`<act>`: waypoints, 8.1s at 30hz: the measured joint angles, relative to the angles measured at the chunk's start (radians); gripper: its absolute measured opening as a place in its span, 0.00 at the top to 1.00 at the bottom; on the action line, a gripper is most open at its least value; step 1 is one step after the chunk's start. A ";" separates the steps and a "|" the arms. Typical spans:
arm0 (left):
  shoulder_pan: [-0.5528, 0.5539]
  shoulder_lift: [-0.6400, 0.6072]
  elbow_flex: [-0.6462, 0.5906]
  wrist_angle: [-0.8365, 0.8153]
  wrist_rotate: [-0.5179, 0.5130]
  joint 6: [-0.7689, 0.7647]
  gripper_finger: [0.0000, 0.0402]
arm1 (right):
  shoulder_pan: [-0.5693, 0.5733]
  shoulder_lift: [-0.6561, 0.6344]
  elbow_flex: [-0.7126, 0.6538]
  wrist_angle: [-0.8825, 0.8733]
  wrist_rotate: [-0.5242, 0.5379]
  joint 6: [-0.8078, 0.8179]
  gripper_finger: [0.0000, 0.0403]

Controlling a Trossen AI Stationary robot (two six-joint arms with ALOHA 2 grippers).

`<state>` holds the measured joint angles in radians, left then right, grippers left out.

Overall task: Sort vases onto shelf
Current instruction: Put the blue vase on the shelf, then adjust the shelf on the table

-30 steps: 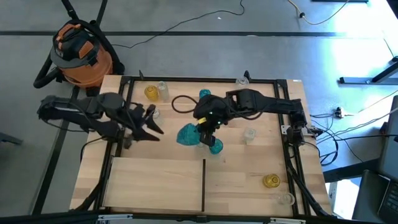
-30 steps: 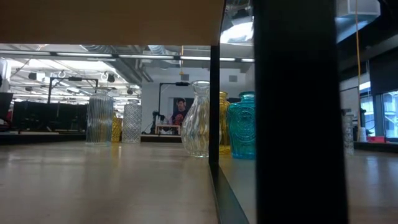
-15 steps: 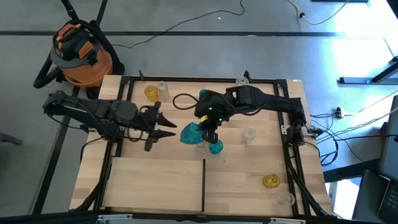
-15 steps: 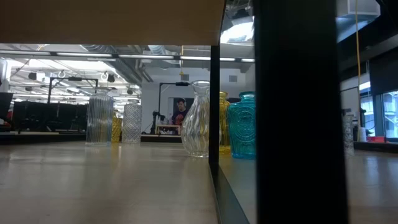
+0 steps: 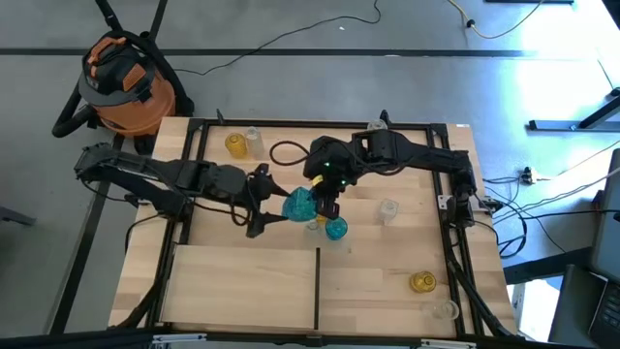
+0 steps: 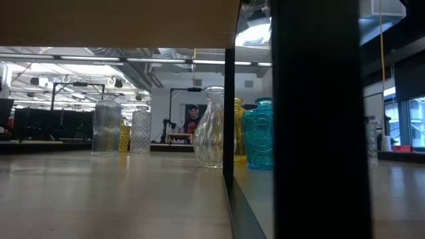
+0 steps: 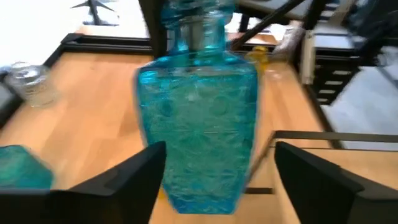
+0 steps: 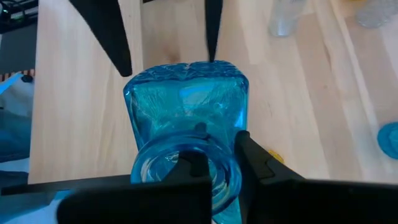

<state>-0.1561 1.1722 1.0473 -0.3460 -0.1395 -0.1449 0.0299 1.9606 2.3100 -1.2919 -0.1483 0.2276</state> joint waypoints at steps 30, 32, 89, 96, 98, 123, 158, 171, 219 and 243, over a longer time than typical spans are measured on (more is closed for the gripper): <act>0.111 0.150 -0.001 0.177 0.200 0.024 0.13 | -0.025 0.014 -0.005 0.071 -0.084 -0.031 0.98; 0.111 0.165 0.011 0.167 0.200 0.000 0.16 | -0.026 0.022 -0.006 0.058 -0.093 -0.031 0.98; -1.166 0.018 -0.305 0.885 -1.425 -0.376 0.25 | -0.026 -0.204 -0.008 0.139 0.040 -0.209 0.79; -1.224 0.059 -0.305 0.850 -1.428 -0.419 0.25 | -0.024 -0.202 -0.008 0.139 0.040 -0.208 0.79; -1.239 0.059 -0.305 0.821 -1.424 -0.392 0.25 | -0.024 -0.198 -0.008 0.141 0.043 -0.208 0.79; -0.410 0.008 -0.440 0.987 -0.297 0.015 0.25 | -0.023 -0.357 -0.008 0.059 0.210 -0.089 0.79; -0.327 0.495 -0.438 1.493 -0.180 -0.160 0.25 | -0.023 -0.454 -0.007 -0.122 0.245 -0.105 0.79; -0.323 0.495 -0.406 1.470 -0.217 0.025 0.07 | -0.024 -0.454 -0.007 -0.122 0.245 -0.071 0.79; -0.490 -0.183 -0.271 0.711 -0.843 -0.169 0.22 | -0.024 -0.399 -0.022 -0.165 0.227 -0.140 0.79; -0.807 -0.251 0.174 -0.854 0.274 -1.995 0.83 | -0.023 -0.399 -0.414 0.031 0.039 -0.183 0.79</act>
<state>-0.9630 0.9211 1.2218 -1.2003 0.1341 -2.1396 0.0071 1.5617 1.8957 -1.2606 -0.1097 0.0447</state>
